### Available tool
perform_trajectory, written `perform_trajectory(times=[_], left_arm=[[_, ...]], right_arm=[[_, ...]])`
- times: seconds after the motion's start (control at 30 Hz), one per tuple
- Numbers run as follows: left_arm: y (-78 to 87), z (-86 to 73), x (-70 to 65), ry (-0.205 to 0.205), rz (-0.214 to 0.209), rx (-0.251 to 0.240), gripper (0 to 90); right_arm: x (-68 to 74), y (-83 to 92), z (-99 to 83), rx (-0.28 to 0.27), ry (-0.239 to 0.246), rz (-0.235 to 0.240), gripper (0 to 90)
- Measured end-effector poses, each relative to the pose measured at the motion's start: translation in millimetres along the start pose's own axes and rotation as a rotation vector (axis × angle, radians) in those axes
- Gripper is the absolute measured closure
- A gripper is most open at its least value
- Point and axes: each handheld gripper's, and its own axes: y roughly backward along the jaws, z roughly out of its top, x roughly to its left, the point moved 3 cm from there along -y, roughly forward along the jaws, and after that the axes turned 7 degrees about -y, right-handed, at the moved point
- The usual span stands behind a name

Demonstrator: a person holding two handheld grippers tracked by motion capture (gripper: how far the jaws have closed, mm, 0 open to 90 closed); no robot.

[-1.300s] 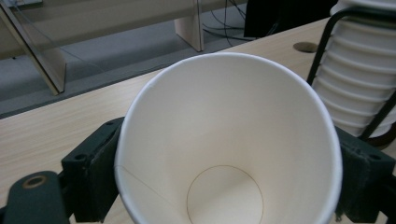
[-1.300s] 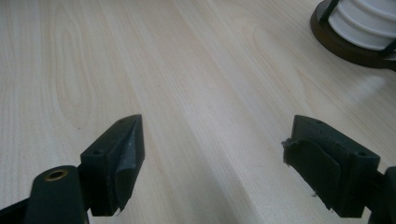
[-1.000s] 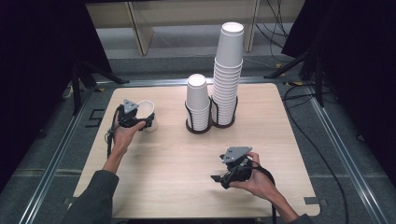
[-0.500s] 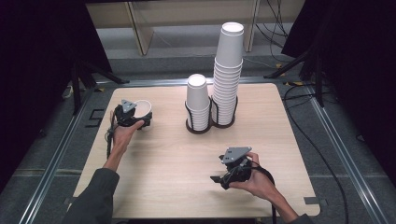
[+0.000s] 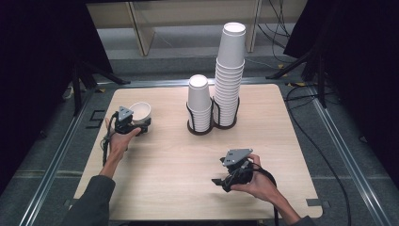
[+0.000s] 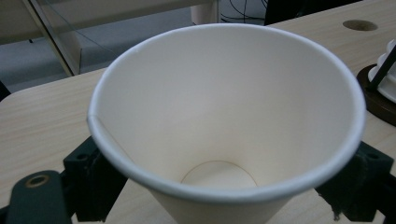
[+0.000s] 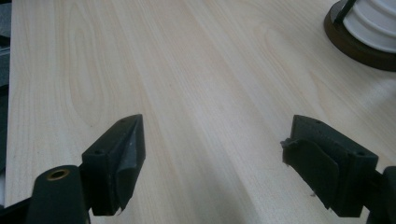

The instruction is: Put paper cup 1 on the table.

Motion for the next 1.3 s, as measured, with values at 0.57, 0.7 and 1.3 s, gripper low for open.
perform_trajectory(times=[0.57,0.7,1.3], left_arm=[[31.5,-21.2,2.2,0.051,-0.013,0.003,14.4],[43.3,-24.1,-4.5,0.057,-0.019,-0.006,14.4],[107.2,-11.5,-62.6,0.085,-0.124,-0.113,14.3]], right_arm=[[-9.3,9.6,1.6,-0.052,-0.055,-0.042,20.0],[-14.1,13.6,2.8,-0.081,-0.078,-0.064,19.9],[-30.8,27.8,3.8,-0.157,-0.180,-0.132,19.5]])
